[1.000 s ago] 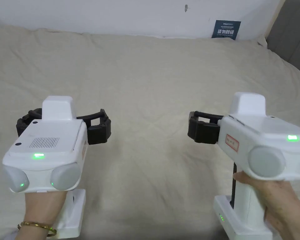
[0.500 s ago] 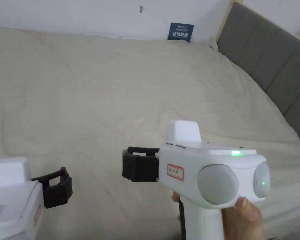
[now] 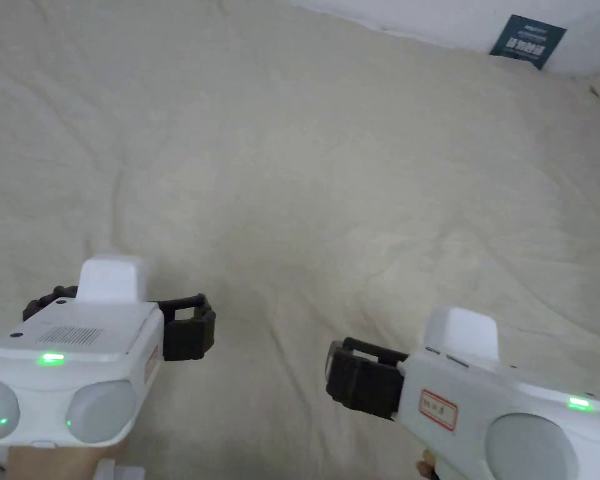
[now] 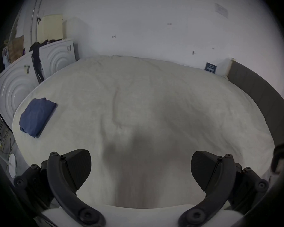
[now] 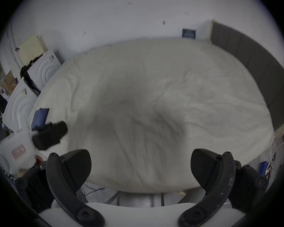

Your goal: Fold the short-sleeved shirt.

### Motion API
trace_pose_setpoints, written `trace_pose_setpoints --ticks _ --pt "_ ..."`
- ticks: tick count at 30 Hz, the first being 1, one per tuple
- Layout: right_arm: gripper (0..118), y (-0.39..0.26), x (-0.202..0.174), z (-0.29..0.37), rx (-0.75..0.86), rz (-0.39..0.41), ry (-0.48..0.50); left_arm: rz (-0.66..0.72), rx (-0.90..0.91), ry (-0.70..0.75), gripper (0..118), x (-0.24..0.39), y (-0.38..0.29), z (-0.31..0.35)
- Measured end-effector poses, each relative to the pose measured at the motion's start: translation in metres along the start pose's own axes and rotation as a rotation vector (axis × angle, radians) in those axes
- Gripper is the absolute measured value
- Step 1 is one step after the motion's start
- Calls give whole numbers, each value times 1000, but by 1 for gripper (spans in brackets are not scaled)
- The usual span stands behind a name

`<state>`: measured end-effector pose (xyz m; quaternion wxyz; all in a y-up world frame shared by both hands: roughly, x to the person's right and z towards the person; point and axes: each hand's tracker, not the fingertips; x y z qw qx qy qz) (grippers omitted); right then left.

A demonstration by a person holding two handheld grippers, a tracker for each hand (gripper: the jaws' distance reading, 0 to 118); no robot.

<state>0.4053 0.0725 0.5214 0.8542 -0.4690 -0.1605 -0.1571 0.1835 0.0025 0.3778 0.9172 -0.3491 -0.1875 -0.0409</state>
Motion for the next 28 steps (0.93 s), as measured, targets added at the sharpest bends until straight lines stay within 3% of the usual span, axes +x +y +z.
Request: trace_pose_setpoints --ticks 3,7,13,16,18,19,28 --pt "118 29 18 -56 -4 0 5 35 -22 30 118 -4 24 -45" --pt "118 74 40 -129 70 -86 -168 52 -40 60 118 -1 52 -109" --pt "118 119 51 -201 153 -12 -305 71 -72 124 118 3 61 -183" --pt "118 114 59 -224 125 -62 -302 90 -157 133 118 0 56 -197" --pt "118 104 62 -237 65 -90 -268 78 -122 130 118 1 57 -186" --pt "118 97 63 -235 140 -130 -258 77 -115 126 118 1 54 -185" --pt "118 96 67 -233 142 -119 -254 64 -131 144 118 7 55 -187"
